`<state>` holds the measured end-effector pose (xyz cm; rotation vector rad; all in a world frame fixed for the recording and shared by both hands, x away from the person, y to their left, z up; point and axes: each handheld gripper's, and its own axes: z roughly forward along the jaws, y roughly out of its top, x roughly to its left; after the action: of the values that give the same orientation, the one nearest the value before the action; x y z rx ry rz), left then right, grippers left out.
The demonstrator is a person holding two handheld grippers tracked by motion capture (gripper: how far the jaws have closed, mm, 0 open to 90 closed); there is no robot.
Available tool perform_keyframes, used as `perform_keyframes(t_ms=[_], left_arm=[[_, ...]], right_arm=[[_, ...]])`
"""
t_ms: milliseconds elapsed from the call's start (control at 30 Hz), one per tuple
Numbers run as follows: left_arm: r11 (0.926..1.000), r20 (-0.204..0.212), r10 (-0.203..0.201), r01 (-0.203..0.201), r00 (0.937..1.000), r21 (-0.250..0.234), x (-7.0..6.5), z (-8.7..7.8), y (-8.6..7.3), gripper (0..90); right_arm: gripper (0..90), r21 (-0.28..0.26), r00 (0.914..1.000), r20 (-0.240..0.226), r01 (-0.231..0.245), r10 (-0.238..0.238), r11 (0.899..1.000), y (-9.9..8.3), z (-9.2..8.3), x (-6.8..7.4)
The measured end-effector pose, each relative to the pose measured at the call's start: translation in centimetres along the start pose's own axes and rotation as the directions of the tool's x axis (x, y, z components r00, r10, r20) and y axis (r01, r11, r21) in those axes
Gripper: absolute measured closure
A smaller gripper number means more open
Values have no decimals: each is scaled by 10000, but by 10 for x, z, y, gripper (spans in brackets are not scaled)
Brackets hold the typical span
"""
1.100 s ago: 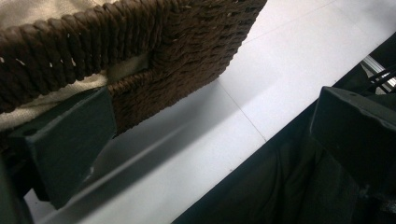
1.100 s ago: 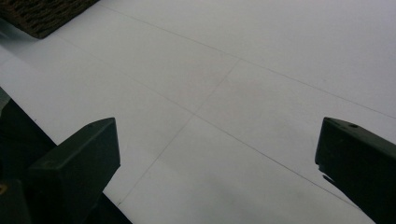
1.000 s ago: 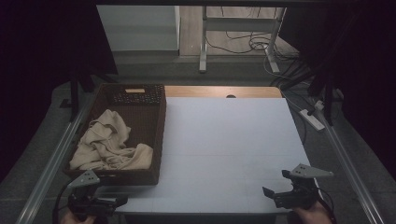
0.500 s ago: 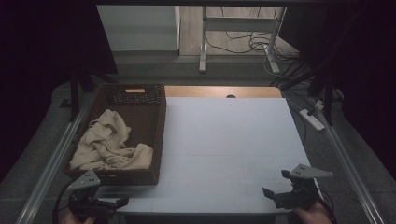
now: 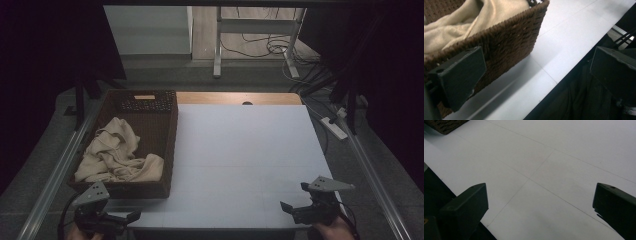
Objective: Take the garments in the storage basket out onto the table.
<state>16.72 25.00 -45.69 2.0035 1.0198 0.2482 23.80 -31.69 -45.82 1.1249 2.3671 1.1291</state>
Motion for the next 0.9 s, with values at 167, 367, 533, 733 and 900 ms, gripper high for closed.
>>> perform_keyframes(t_ms=[167, 367, 533, 733, 900], left_arm=[[9999, 155, 125, -125, 9998, -13, 1, -3, 6, 0], [9996, -185, 151, -155, 9997, -220, 7, -10, 12, 0], [9993, -647, -39, 16, 9979, -366, 16, -14, 16, 0], [9997, -1158, -245, 241, 9930, -51, 28, -15, 20, 0], [9994, -1072, -328, 319, 9937, -105, 37, -16, 24, 0]], right_arm=[[3, -7, 10000, -13, -21, 21, 10000, 0, 0, 0], [3, 59, 10000, -26, -29, 29, 10000, 0, 1, 0], [3, 118, 10000, -30, -14, 14, 9999, 0, 1, 0], [3, 118, 10000, -49, -51, 52, 9999, 1, 1, 0], [3, 148, 10000, -66, -48, 49, 9999, 1, 2, -1]])
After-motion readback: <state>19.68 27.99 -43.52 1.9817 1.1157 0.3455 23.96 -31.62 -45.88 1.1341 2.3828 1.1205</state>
